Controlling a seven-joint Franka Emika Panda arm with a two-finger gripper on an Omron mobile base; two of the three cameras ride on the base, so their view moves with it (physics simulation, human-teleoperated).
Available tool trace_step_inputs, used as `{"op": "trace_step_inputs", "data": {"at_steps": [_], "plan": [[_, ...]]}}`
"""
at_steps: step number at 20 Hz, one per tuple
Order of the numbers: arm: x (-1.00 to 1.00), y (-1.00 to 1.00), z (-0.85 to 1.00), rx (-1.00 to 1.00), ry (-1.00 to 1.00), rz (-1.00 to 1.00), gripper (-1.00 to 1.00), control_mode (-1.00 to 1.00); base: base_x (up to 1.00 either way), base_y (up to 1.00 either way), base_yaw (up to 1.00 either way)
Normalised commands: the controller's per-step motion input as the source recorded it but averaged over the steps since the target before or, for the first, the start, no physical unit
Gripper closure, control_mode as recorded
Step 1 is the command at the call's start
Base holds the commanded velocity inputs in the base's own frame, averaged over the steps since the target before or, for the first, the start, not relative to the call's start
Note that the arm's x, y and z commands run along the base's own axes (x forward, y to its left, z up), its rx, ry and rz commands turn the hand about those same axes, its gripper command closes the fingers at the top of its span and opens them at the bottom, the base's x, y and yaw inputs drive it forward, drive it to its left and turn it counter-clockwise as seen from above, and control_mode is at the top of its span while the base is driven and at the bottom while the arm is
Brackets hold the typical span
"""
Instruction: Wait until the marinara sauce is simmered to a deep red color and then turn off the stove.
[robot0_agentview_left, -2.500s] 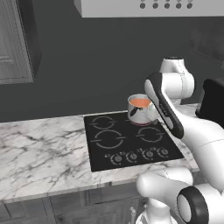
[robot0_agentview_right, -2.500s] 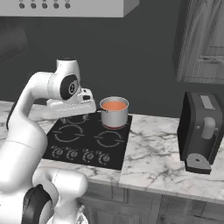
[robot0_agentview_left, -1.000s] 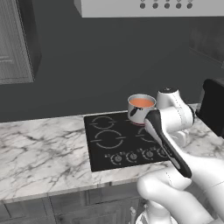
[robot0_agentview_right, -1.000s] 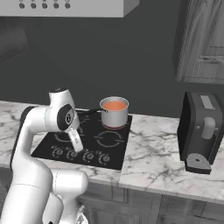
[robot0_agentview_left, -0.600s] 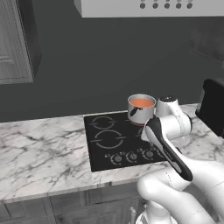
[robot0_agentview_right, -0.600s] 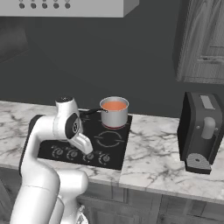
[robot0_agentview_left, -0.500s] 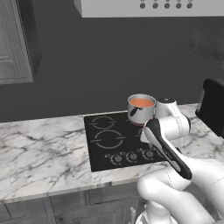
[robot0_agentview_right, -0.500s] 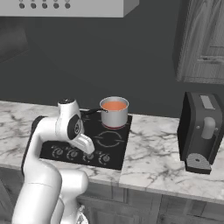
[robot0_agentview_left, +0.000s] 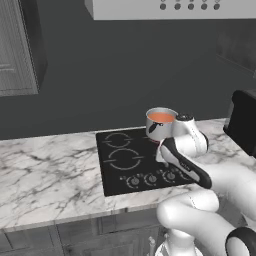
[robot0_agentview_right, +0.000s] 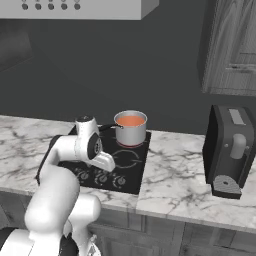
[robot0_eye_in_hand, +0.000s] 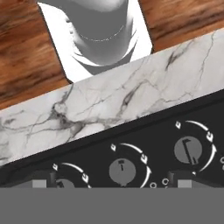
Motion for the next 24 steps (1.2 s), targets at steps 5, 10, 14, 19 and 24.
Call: {"op": "trace_step_inputs", "data": {"at_steps": [5,10,14,19,24], "plan": [[0.43,0.0,-0.34,0.0,0.02,0.06,-1.0,-1.0,0.0,0.0,0.0],[0.29,0.0,-0.26,0.0,0.0,0.03,-1.0,-1.0,0.0,0.0,0.0],[0.08,0.0,-0.18,0.0,0.0,0.0,-1.0,-1.0,0.0,0.0,0.0],[-0.15,-0.08,-0.05,0.0,0.0,0.0,-1.0,-1.0,0.0,0.0,0.0],[-0.28,-0.03,-0.07,0.0,-0.01,0.0,-1.0,-1.0,0.0,0.0,0.0]]}}
